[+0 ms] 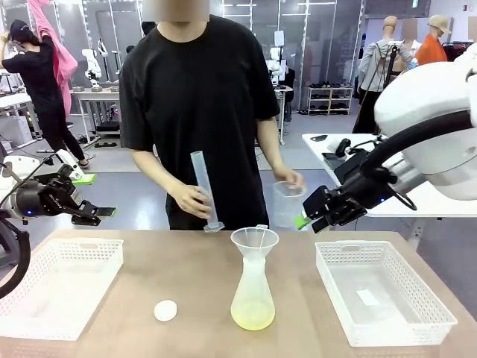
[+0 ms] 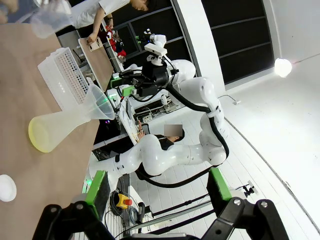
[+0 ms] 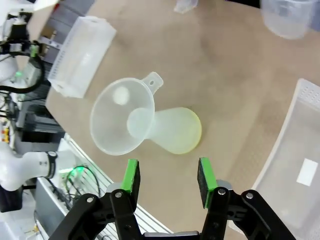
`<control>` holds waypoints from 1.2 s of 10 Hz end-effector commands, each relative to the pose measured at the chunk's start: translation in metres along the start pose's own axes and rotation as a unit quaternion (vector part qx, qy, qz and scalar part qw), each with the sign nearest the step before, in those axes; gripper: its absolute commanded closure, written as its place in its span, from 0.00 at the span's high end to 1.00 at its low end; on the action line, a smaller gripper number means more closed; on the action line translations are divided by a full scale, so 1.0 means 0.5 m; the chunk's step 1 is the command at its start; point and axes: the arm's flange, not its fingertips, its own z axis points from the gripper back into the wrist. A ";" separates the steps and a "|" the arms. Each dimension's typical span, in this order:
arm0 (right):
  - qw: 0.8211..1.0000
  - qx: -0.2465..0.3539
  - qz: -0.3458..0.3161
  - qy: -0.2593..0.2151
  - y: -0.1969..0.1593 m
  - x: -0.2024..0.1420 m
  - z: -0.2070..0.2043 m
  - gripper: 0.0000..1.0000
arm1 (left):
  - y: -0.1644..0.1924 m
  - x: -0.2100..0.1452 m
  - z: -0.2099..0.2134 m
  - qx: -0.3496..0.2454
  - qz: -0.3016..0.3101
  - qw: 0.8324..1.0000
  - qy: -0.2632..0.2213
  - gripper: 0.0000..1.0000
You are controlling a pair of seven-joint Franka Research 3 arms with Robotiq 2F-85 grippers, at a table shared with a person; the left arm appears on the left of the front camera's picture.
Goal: Prepare the solutions needed for the experiment.
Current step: Once the solution is in the Big flask , pick up the Plastic Funnel and place it back into the right Organizing basket.
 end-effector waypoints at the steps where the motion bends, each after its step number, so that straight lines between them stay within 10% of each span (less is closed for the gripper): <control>1: 0.998 -0.044 -0.018 0.032 0.031 0.021 -0.006 0.59 | -0.003 0.002 -0.001 0.000 -0.004 1.000 0.000 1.00; 12: 0.998 -0.029 -0.039 0.029 0.072 0.026 -0.023 0.59 | -0.003 0.002 -0.001 0.000 -0.004 1.000 0.000 1.00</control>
